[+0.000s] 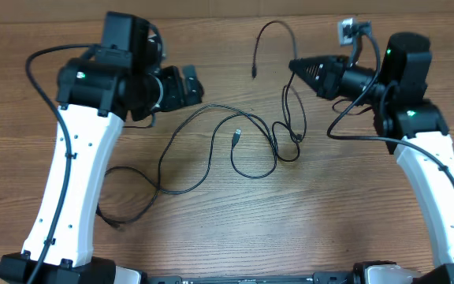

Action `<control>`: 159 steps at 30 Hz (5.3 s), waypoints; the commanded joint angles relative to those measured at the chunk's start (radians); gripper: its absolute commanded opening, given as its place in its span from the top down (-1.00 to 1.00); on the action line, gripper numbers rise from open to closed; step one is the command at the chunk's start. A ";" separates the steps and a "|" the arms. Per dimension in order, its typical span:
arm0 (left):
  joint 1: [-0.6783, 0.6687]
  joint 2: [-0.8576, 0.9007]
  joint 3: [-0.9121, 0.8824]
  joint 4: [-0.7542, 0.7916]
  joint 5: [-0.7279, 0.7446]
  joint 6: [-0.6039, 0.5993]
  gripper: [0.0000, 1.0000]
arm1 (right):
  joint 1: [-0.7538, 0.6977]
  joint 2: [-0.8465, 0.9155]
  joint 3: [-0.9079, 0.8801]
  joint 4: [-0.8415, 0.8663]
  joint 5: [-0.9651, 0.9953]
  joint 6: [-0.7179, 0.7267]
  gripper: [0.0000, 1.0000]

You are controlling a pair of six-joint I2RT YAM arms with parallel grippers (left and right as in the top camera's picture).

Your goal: Untangle cables

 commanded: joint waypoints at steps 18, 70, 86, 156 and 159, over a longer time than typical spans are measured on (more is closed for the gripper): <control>-0.293 0.170 0.010 0.222 0.029 0.024 -0.94 | 0.001 -0.023 0.471 -0.542 0.197 0.000 0.92; -0.536 0.546 0.010 0.580 0.135 -0.241 -0.11 | -0.091 0.032 0.496 -0.889 0.679 -0.049 0.92; -0.510 0.551 0.010 0.650 -0.246 -0.446 -0.04 | -0.091 0.092 0.474 -1.078 0.762 -0.049 0.23; -0.479 0.576 0.031 0.571 -0.570 0.168 0.92 | -0.091 0.093 0.474 -1.164 0.773 -0.044 -0.14; -0.457 0.570 0.031 0.540 -0.515 0.109 0.92 | -0.091 0.093 0.471 -1.137 0.773 -0.044 -0.20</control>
